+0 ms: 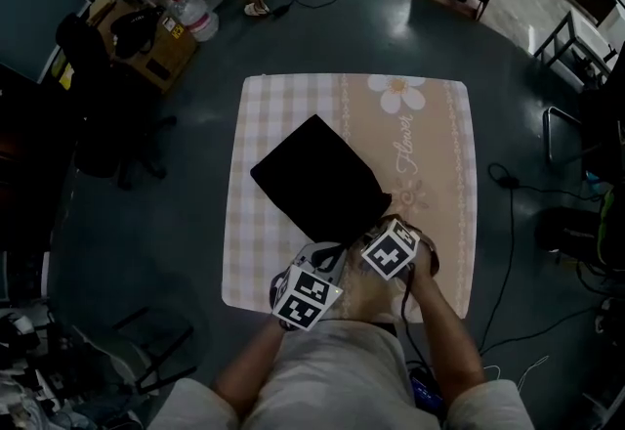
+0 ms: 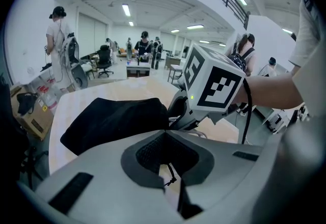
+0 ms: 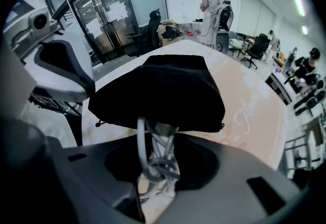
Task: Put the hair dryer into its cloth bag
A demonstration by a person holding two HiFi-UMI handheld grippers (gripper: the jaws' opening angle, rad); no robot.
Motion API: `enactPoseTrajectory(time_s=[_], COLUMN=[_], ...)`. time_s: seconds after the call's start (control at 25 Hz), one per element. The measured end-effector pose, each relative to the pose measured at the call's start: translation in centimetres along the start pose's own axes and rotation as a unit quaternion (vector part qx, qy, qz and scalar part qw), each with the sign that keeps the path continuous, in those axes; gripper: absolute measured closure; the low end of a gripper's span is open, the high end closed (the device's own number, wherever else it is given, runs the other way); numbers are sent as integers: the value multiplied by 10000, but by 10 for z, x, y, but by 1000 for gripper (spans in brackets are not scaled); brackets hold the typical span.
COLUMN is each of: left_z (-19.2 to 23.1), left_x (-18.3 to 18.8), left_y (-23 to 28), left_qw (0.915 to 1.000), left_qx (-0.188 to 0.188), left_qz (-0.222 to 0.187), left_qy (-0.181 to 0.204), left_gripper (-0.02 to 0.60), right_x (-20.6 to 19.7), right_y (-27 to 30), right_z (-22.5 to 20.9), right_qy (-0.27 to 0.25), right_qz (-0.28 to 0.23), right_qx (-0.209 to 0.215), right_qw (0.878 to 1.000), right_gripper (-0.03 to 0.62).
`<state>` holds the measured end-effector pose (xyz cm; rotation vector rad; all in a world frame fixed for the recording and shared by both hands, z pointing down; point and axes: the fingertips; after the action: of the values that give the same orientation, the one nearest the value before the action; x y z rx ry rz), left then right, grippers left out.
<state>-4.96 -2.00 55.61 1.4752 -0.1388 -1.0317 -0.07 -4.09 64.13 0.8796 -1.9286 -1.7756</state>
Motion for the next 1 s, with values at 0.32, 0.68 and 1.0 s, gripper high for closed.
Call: enactPoseTrajectory(time_s=[0.32, 0.68, 1.0], left_z=[5, 13, 22], left_x=[-2, -8, -7], left_y=[0, 4, 0], left_qw=[10000, 9997, 9991], left_qx=[55, 233, 369], left_qz=[18, 70, -13], left_qy=[-29, -79, -213], left_gripper=[575, 575, 575], right_x=[8, 17, 24], right_y=[0, 2, 4], right_z=[-1, -2, 0], right_qy=[45, 263, 502], right_qz=[-133, -422, -678], right_qx=[9, 73, 239], right_qw=[9999, 9987, 9961], right_gripper=[444, 445, 447])
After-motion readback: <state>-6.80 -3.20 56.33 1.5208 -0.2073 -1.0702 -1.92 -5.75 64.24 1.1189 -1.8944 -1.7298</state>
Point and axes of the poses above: the fingertips, and each gripper's own axes: y forward along the fingers, z to its left, x out of its top, and after that the axes turned 11 degrees about z, right-handed
